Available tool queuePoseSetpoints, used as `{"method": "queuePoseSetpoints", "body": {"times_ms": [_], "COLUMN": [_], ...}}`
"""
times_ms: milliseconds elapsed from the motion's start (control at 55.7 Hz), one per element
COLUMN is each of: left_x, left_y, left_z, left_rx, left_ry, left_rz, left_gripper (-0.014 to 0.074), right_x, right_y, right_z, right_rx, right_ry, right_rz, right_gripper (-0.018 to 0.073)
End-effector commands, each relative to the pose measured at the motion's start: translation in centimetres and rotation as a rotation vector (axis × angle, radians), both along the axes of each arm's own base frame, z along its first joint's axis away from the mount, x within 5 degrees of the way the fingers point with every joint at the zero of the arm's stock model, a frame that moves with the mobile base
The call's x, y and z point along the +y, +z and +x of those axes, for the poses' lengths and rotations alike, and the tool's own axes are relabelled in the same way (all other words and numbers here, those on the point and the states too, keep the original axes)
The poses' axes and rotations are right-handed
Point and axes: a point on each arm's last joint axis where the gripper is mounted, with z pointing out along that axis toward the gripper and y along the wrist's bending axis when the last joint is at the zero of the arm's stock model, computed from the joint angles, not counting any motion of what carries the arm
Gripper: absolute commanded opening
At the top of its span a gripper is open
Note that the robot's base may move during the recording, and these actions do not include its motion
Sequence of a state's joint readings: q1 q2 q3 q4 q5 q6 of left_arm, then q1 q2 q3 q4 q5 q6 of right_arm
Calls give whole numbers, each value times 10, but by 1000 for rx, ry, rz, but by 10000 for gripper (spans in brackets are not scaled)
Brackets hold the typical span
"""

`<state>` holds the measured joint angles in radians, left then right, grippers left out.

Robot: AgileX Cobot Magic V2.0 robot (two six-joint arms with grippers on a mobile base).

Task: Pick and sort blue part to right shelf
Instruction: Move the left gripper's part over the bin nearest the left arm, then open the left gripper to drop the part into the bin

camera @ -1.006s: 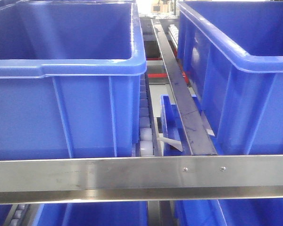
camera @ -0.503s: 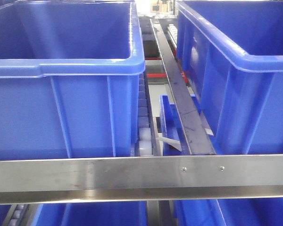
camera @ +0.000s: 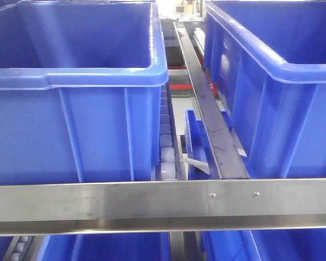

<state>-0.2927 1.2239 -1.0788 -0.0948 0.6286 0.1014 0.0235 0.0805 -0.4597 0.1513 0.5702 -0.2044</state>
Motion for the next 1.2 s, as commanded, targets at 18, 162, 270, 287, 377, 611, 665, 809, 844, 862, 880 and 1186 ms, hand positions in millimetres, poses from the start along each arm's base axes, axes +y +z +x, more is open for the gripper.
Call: {"method": "queuePoseSetpoints", "body": {"times_ms": [18,162,270,287,377,611,665,809,844,862,880,1186], "left_x": [-17,-33,-43,-44,-48,-48,-48,-47,-46,-46,-45,-27], "left_y": [-3,-31,-47,-48,-55,-55,-55,-50,-46,-44,-42,27], "left_z": [48,100,129,132,145,150,150,147,145,144,142,86], "left_rx": [-25,80,151,160,193,206,210,217,214,213,210,25], "left_ry": [0,-4,-2,-3,-3,0,-1,-4,-5,-5,-5,-3], "left_rz": [-16,15,27,30,36,38,39,48,50,49,48,1], "left_gripper": [322,322,322,322,330,514,554,591,591,591,589,383], "right_x": [-1,-1,-1,-1,-1,-1,-1,-1,-1,-1,-1,-1], "right_y": [17,17,17,17,16,14,14,14,14,14,14,14], "right_z": [0,0,0,0,0,0,0,0,0,0,0,0], "right_rx": [-113,-113,-112,-112,-106,-84,-84,-84,-84,-84,-84,-79], "right_ry": [-15,-15,-15,-15,-14,-11,-11,-11,-11,-11,-11,-10], "right_rz": [8,8,8,8,8,6,6,6,6,6,6,5], "right_gripper": [249,249,249,249,249,249,249,249,249,249,249,249]}}
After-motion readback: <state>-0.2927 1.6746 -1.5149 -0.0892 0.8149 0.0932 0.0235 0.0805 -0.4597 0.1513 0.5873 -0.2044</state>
